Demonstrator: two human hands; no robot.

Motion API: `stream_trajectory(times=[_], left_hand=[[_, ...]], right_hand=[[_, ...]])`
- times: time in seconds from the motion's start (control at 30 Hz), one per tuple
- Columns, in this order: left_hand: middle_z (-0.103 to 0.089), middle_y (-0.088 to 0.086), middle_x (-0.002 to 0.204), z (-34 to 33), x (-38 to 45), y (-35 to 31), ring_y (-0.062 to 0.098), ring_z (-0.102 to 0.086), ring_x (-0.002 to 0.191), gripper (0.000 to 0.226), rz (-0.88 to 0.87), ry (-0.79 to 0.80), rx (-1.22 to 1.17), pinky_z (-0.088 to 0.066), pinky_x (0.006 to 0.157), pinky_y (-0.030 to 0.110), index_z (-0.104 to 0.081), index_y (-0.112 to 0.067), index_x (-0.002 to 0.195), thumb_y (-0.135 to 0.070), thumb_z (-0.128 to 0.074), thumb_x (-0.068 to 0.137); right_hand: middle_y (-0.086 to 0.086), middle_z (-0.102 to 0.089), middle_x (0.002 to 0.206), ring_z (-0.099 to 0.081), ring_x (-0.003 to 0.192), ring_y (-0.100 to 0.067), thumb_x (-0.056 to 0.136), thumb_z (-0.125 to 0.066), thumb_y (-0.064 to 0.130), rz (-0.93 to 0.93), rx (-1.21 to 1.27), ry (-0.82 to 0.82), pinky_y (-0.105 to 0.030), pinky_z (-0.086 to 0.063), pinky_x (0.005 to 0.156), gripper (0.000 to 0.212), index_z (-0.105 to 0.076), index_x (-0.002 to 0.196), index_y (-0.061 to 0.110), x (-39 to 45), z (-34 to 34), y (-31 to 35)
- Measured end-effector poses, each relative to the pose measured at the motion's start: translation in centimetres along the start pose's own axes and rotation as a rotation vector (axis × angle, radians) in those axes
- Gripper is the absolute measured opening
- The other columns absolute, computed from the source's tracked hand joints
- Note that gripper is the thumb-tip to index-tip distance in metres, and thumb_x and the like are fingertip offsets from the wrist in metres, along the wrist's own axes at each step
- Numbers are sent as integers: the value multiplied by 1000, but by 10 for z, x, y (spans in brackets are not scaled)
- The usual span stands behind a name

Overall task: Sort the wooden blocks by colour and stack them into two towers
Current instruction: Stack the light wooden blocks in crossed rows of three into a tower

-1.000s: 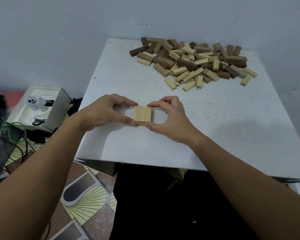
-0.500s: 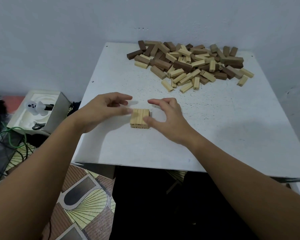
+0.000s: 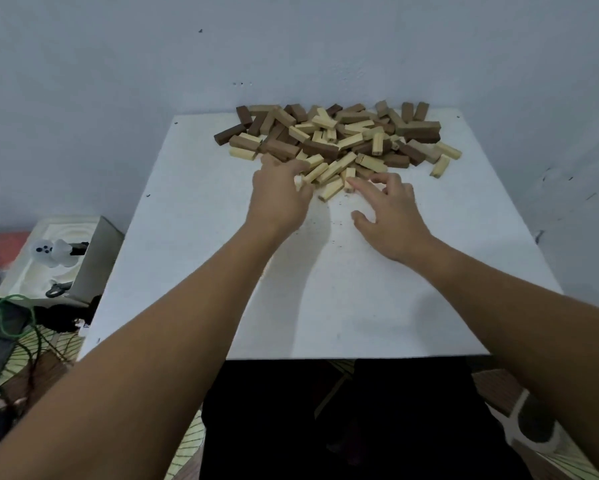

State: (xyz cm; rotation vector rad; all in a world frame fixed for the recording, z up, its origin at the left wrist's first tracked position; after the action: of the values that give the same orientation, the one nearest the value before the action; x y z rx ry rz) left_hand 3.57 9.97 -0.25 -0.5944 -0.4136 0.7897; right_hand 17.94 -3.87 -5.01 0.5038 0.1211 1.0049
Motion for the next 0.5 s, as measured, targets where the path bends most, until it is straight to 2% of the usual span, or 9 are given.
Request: stream_trajectory(times=[0.07,0.13,0.23,0.37,0.43,0.5], left_hand=[[-36,16,152,-31,-3,-3,35,-35,137,47,73,64,117,-38,111,44,-53,-30,148,-31,-61,102],[-26,18,161,-54,-8,-2,41,-25,144,53,116,99,217,-34,112,50,-43,-31,153,-36,-57,103],[-25,15,164,-72,-16,6,42,-25,144,54,104,80,264,-32,115,53,-41,-32,155,-40,-53,102],[-47,12,146,-70,-30,4,37,-41,131,35,-16,-85,167,-37,108,48,-66,-30,132,-34,-60,98],[-51,10,133,-66,-36,1,32,-45,122,28,-56,-135,83,-42,104,48,-70,-26,121,-31,-64,95],[-48,5,125,-66,-41,-4,24,-43,118,31,-53,-127,-16,-45,101,45,-69,-24,121,-33,-66,91]], right_hand=[[-6,-32,153,-33,131,-32,99,-57,41,0,2,81,-44,-32,113,62,-35,157,42,2,-5,-12],[-7,-32,156,-32,135,-33,99,-54,46,-4,-36,99,-45,-30,114,67,-28,160,39,2,-8,-17],[-5,-33,155,-31,137,-32,98,-52,50,-3,-71,73,-46,-29,113,72,-22,161,35,2,-8,-18],[-4,-33,154,-28,138,-30,97,-46,50,15,-105,71,-47,-25,115,70,-20,161,40,2,-10,-17],[-2,-36,151,-31,136,-28,95,-48,49,17,-70,47,-47,-26,115,64,-31,156,41,2,-10,-17],[-2,-42,140,-39,127,-28,92,-54,42,14,7,-12,-45,-34,111,54,-46,145,36,0,-6,-18]])
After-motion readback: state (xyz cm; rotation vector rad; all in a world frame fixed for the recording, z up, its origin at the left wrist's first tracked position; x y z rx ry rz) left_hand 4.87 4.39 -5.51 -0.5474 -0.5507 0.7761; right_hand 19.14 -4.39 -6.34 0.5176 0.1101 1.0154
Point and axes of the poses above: each hand's wrist, its own x-axis towards the middle knuckle, its own z-axis out of the back of the hand, y = z × x, the point moved 8 cm from there along x, towards the middle knuckle
